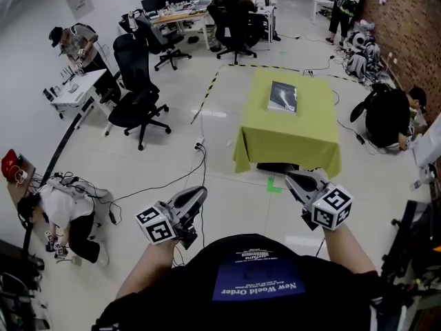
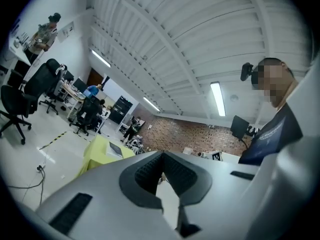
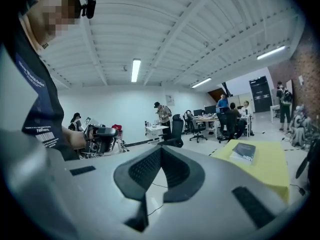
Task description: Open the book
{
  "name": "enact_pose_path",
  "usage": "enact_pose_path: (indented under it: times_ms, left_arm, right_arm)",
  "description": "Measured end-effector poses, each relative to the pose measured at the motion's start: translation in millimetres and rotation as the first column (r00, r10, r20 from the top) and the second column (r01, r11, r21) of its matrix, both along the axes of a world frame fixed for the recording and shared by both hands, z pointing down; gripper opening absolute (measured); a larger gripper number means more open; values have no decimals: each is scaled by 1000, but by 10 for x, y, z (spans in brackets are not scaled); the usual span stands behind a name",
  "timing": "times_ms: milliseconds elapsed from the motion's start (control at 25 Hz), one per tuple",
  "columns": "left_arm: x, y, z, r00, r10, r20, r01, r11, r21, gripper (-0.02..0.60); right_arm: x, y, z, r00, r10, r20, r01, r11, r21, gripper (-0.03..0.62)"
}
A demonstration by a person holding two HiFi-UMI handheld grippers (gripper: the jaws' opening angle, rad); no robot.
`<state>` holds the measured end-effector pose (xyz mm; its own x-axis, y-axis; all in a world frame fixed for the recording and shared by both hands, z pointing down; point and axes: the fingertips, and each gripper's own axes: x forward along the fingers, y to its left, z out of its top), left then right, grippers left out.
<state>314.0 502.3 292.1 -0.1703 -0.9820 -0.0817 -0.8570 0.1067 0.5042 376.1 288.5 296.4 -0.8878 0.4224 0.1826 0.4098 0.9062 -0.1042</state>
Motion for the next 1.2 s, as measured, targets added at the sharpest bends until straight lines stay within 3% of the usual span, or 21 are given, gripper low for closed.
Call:
enact_pose_path:
  times_ms: [200, 400, 560, 920, 1200]
  left_arm:
    - [-790, 8, 192, 1000, 3, -22, -3, 1000, 5, 6]
    - [-1686, -116, 217, 995, 96, -10, -95, 995, 30, 6]
    - [-2319, -127, 172, 981, 192, 16, -192, 981, 0, 6]
    - [-3209, -765, 153, 937, 342, 76, -339, 939, -51, 6]
    - [-3786, -1599, 89, 918, 374, 133, -363, 926, -103, 8]
  right_arm:
    - [-738, 2, 194, 1000, 9, -26, -9, 1000, 0, -15]
    - [-1519, -27, 139, 996, 84, -12, -84, 996, 26, -15]
    - [-2066, 38, 73, 987, 158, -6, -158, 987, 30, -15]
    - [-2855, -243, 201, 972, 229, -55, -228, 973, 29, -14]
    - [-3437, -985, 249, 972, 232, -43, -233, 973, -6, -14]
